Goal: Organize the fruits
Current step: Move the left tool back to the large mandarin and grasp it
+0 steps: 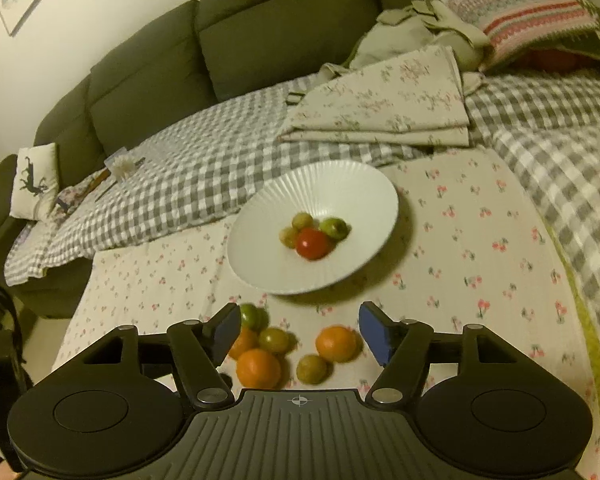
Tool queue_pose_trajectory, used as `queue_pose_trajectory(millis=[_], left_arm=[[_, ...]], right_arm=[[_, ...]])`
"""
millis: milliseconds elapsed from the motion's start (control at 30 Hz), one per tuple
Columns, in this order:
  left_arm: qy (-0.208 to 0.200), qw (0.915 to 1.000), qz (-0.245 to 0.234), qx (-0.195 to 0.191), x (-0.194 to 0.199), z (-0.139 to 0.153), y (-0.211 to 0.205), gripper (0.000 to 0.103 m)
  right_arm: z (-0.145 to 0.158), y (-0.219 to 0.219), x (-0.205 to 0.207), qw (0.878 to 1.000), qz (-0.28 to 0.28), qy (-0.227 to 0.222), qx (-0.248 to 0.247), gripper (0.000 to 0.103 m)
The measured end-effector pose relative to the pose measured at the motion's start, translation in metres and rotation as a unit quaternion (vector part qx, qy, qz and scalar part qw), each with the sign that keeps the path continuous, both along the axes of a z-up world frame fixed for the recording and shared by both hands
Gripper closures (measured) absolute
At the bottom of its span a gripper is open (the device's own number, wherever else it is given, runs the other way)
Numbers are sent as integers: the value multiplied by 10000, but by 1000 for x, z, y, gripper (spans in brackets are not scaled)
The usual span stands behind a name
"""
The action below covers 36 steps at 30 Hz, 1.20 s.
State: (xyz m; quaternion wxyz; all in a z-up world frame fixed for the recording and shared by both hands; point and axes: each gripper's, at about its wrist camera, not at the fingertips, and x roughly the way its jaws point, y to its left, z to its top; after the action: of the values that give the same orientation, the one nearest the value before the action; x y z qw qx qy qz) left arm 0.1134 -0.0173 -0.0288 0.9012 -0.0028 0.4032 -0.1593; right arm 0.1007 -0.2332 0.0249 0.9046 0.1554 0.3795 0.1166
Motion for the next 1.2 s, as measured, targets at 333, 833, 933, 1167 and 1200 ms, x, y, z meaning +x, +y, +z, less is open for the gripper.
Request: queue_pose_trajectory(millis=[333, 833, 933, 1167, 1200], left_arm=[[-54, 9999, -129, 29, 3, -15, -12, 29], [30, 10000, -76, -3, 14, -36, -18, 40], [-29, 9999, -97, 6, 15, -36, -20, 48], [-21, 9998, -161, -118, 16, -37, -18, 64], [4, 9997, -171, -151, 15, -36, -18, 64]], right_arm=[[-18, 2, 0, 9993, -75, 360, -2, 15], [-26, 2, 4, 9987, -154, 478, -95, 14], [-27, 3, 5, 9986, -156, 495, -130, 14], [-36, 5, 9, 9980, -170, 552, -268, 14], [-37, 5, 9, 9979, -185, 555, -283, 14]])
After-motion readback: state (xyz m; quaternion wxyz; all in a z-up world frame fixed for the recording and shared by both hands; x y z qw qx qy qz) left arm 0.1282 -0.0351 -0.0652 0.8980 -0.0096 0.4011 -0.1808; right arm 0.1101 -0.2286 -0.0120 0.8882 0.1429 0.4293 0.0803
